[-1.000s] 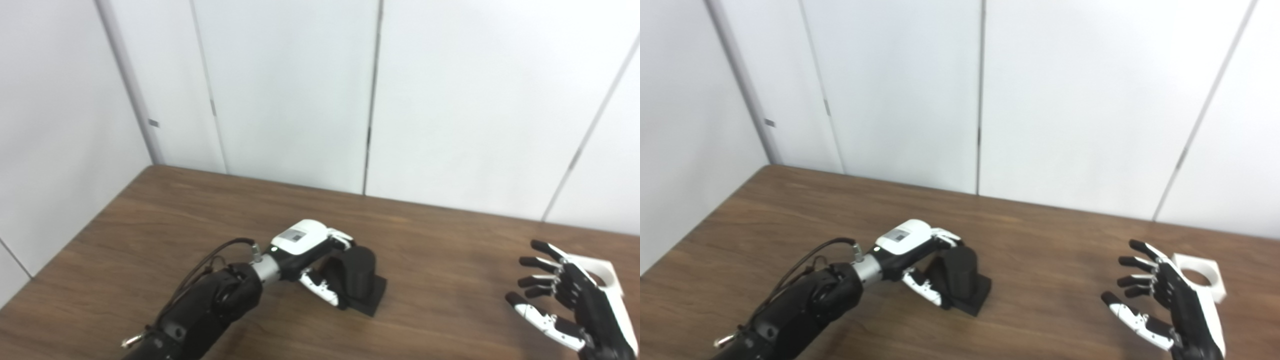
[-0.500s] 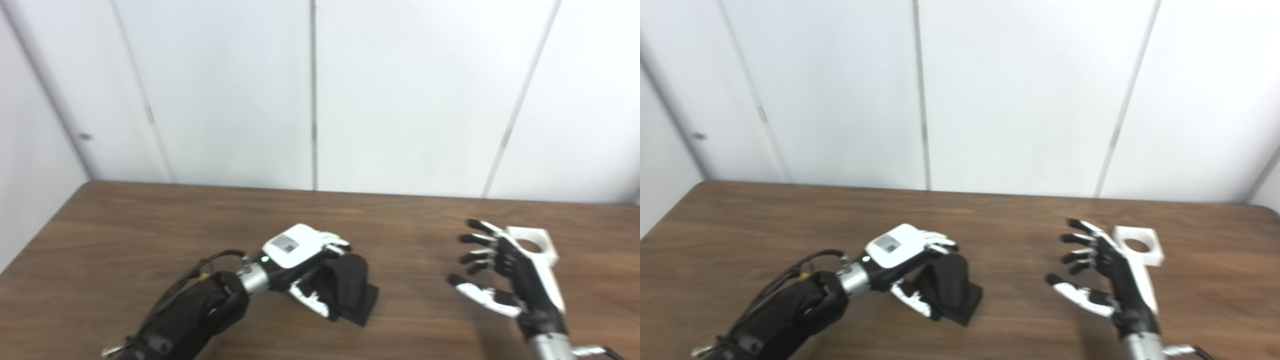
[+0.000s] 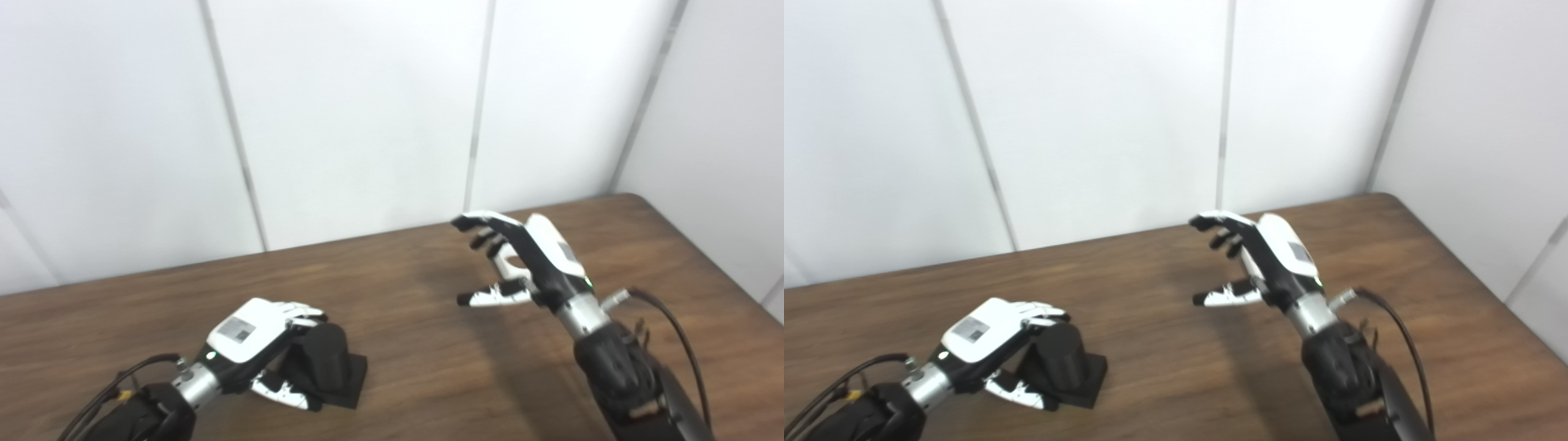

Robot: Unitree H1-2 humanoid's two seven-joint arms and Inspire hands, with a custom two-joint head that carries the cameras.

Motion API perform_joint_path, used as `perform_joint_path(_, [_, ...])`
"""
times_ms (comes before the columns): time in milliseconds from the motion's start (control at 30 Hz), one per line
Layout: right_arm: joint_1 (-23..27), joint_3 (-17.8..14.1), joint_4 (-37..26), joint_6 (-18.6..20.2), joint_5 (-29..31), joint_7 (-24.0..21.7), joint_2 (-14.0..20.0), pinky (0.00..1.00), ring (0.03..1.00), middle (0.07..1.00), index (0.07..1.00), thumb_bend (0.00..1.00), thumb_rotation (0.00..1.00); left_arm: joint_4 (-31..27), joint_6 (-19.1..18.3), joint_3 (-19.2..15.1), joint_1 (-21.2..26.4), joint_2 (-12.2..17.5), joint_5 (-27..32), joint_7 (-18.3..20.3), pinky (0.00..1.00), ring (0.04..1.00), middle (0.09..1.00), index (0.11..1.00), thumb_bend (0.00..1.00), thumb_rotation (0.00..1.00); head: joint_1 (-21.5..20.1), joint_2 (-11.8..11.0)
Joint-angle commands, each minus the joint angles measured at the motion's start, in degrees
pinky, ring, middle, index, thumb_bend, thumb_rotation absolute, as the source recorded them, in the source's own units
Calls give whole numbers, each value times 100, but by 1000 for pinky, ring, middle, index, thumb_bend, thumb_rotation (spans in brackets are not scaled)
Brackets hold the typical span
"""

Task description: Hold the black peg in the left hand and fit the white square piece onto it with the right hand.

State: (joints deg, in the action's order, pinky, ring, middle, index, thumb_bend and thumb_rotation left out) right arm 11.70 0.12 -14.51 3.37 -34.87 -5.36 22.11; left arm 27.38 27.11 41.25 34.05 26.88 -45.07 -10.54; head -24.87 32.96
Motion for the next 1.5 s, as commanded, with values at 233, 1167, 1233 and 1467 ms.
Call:
perform_joint_path(233, [830, 359, -320, 1043, -1289, -1398, 834, 681, 819, 859, 806, 829, 133, 328, -21, 625, -158, 498, -156, 110, 696, 784, 796, 489, 524, 59, -535, -250])
perform_joint_path(1167, [2312, 1378, 1874, 1492, -2216, -2950, 1699, 879, 949, 973, 872, 1000, 220, 133, -22, 904, -102, 776, 220, 96, 679, 771, 784, 489, 523, 55, -706, -239])
perform_joint_path(1233, [2372, 1463, 1956, 1507, -2253, -3021, 1701, 864, 938, 962, 864, 1000, 204, 108, -21, 903, -104, 794, 233, 105, 678, 771, 784, 490, 523, 56, -720, -238])
perform_joint_path(1467, [2562, 1769, 2380, 1390, -2315, -3081, 1722, 862, 918, 953, 864, 985, 172, 105, -20, 878, -130, 779, 194, 98, 674, 767, 783, 489, 523, 55, -721, -238])
